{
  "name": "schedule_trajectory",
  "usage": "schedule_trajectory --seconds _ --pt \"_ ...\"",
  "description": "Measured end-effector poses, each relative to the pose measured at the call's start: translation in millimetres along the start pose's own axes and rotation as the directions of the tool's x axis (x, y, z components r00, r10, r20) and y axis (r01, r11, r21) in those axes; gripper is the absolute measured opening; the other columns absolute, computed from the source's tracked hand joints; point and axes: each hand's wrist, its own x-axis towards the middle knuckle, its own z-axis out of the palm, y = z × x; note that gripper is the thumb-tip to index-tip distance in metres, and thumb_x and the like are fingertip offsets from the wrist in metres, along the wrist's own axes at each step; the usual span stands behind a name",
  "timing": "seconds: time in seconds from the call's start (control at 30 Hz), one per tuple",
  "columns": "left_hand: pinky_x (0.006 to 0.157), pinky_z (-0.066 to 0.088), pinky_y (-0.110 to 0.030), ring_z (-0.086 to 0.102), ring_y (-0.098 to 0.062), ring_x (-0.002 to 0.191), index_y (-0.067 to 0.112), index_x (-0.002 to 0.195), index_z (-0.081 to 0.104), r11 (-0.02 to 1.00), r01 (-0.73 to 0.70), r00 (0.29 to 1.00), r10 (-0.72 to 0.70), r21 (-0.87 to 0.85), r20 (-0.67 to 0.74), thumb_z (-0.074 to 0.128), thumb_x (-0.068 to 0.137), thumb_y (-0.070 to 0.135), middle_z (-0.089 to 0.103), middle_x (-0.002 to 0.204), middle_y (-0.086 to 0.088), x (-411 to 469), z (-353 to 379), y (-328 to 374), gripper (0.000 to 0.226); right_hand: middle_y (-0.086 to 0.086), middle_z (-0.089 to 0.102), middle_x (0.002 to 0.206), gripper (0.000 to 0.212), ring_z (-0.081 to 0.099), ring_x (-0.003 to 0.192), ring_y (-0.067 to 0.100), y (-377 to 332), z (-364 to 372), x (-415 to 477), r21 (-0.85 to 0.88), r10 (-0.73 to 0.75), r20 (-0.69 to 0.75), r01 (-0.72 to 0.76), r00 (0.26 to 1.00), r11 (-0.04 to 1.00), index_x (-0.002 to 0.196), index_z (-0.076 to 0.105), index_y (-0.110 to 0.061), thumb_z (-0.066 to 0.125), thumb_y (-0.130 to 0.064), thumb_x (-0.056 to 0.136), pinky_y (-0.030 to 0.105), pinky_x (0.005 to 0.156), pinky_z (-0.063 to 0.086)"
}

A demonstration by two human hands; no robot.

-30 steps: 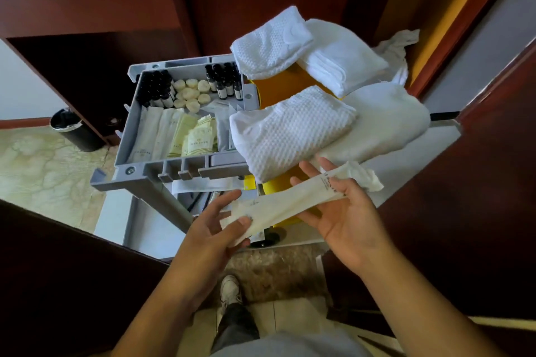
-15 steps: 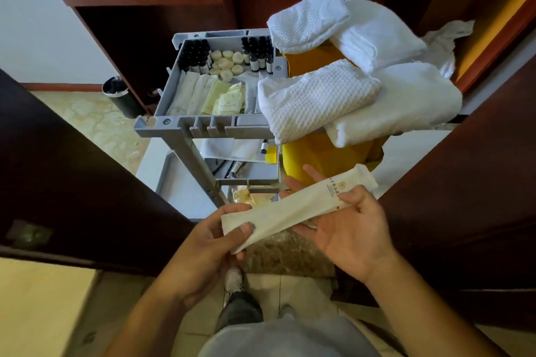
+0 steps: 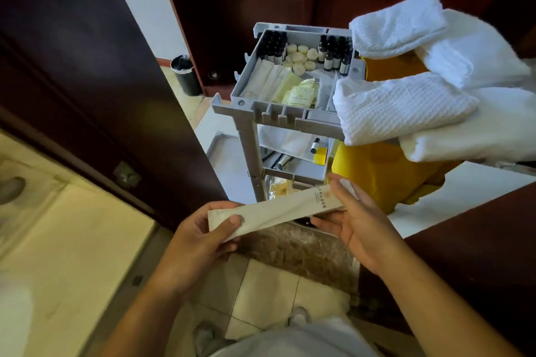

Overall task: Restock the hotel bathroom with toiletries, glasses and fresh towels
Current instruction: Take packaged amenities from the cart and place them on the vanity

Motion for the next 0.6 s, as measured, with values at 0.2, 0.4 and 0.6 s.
schedule_trajectory --seconds 0.2,0.4,0.6 --pt "0.069 0.055 -0.023 0.069 -0.008 0.089 0.029 0.111 0.076 1.000 -0.011 0.993 0.010 -0.010 -0.114 0.083 0.081 0.035 0.075 0.099 0.007 -12 -71 -12 0.032 0.018 0.064 0.126 0.036 0.069 0.116 0.027 35 54 16 -0.206 0.000 0.015 0.003 1.000 0.979 0.130 0.066 -0.031 0.064 -0.012 0.100 0.043 0.081 0.065" --pt "0.074 0.057 -0.027 0.067 -0.021 0.101 0.037 0.111 0.076 1.000 -0.014 0.980 0.009 -0.023 -0.197 0.083 0.081 0.041 0.072 0.111 0.001 -37 -162 -31 0.030 0.011 0.057 0.129 0.041 0.063 0.123 0.027 84 131 13 -0.498 -0.018 0.106 0.068 0.994 0.865 0.128 0.064 -0.045 0.070 -0.020 0.097 0.055 0.086 0.063" --pt "0.080 0.060 -0.031 0.067 -0.025 0.108 0.040 0.110 0.076 0.991 0.022 0.961 -0.057 -0.129 -0.270 0.076 0.092 0.027 0.068 0.119 -0.002 -66 -250 -49 0.023 0.006 0.059 0.122 0.034 0.064 0.117 0.026 131 208 1 -0.711 0.074 0.219 0.107 0.973 0.695 0.128 0.064 -0.040 0.068 -0.023 0.099 0.048 0.078 0.066"
